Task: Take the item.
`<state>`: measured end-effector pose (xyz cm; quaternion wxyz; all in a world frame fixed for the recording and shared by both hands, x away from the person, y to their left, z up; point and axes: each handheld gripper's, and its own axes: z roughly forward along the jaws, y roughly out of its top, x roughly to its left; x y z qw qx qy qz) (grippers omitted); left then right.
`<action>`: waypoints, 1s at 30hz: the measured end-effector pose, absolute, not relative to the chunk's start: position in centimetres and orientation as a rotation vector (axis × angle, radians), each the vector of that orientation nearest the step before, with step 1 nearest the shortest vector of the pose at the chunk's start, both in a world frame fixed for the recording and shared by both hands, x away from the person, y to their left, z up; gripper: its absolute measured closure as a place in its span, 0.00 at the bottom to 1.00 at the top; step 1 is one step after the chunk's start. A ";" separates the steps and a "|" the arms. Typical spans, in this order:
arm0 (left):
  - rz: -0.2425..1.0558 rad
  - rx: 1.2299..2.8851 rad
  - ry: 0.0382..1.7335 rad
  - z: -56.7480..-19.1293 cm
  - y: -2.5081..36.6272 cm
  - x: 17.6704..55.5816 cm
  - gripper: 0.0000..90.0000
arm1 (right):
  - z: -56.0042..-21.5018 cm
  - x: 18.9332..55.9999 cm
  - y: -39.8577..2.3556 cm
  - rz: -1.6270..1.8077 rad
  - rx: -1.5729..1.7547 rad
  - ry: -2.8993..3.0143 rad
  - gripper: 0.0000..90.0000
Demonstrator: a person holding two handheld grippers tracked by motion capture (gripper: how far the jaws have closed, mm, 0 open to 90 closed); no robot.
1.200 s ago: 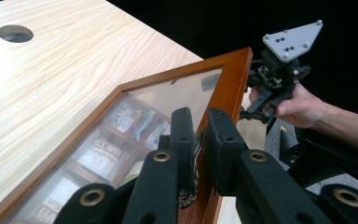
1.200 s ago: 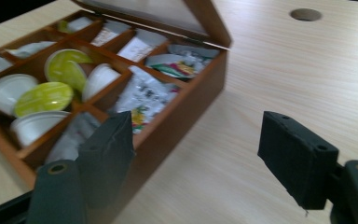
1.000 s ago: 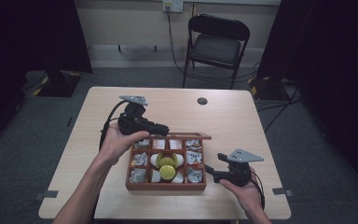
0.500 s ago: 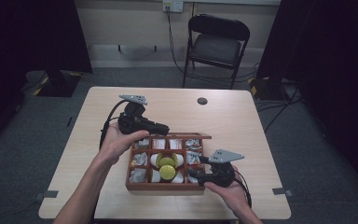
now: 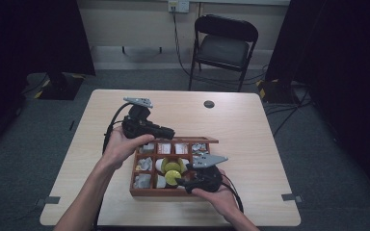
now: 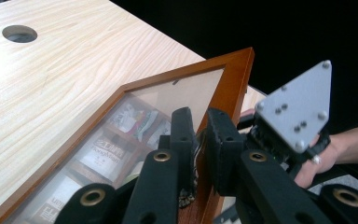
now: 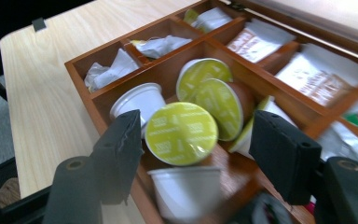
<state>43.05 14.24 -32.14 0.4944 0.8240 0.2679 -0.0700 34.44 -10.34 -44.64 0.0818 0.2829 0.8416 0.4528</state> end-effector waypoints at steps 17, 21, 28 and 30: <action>-0.155 2.002 0.646 -32.0 14.2 43.0 0.91 | -45.6 35.7 -7.3 1.247 0.799 2.598 0.35; -0.155 2.002 0.649 -32.1 14.2 43.0 0.91 | -45.8 35.9 -6.9 1.222 0.799 2.613 0.36; -0.153 2.005 0.645 -32.1 14.1 42.9 0.91 | -46.1 36.0 -6.4 1.131 0.785 2.671 0.35; -0.149 2.004 0.641 -32.1 14.1 42.9 0.91 | -46.1 36.0 -6.3 1.110 0.785 2.672 0.35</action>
